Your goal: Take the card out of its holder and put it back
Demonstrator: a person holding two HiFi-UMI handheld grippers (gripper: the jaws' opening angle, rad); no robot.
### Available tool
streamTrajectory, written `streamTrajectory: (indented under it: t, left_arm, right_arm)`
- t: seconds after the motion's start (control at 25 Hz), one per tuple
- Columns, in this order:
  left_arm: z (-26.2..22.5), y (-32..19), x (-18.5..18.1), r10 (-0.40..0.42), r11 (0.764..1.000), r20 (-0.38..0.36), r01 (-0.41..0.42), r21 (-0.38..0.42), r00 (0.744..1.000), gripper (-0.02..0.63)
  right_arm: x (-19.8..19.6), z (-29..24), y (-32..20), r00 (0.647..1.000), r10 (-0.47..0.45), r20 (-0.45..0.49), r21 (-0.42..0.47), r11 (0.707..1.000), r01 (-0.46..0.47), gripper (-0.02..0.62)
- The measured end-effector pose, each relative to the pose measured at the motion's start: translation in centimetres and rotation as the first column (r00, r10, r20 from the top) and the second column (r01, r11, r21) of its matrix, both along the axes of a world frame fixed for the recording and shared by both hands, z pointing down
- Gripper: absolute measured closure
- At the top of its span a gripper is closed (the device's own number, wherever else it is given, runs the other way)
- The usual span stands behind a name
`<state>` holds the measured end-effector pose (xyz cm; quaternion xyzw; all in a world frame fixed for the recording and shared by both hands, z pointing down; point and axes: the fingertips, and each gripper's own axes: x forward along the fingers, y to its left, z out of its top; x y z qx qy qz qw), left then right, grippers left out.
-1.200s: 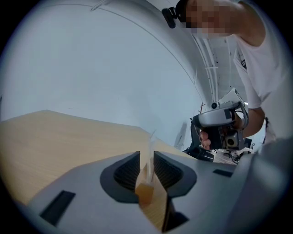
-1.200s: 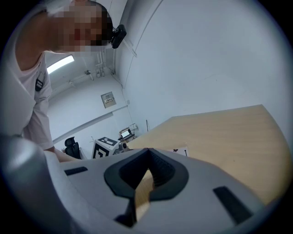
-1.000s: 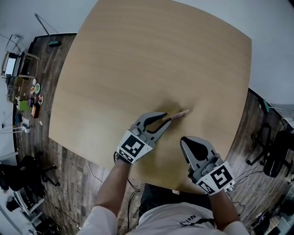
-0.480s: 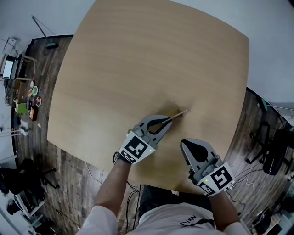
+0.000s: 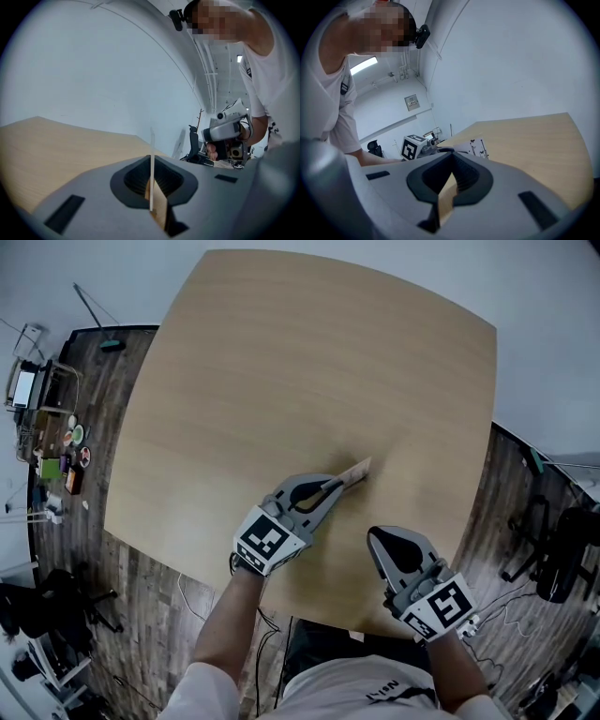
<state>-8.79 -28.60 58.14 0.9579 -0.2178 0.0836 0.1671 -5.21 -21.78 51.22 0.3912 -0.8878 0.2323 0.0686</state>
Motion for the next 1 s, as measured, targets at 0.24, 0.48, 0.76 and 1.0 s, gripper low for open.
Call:
streamTrajectory:
  t: [0.24,0.48,0.76,1.0]
  left_arm:
    - [-3.8,0.3,0.5,-0.033,0.999,0.012,0.033,0.030,0.999,0.580]
    - [-8.7,1.7,1.9,-0.087,0.995,0.003,0.086,0.045,0.996,0.580]
    - [-14.7,5.1,2.9,-0.163,0.984,-0.012,0.163,0.068,0.987,0.580]
    - [-19.9,8.5,4.1,-0.218,0.973,-0.064,0.222,0.063,0.974,0.581]
  right_arm:
    - [1.6,-2.4,0.0,1.000,0.014,0.010,0.031,0.999,-0.014,0.583]
    - [4.0,-5.9,0.6,0.999,0.015,0.033,0.058,0.998,-0.017,0.583]
    - [5.7,-10.0,2.4,1.000,-0.006,0.018,0.086,0.996,0.004,0.583]
    - [7.1,-14.6,4.6,0.998,-0.061,-0.006,0.153,0.986,0.061,0.583]
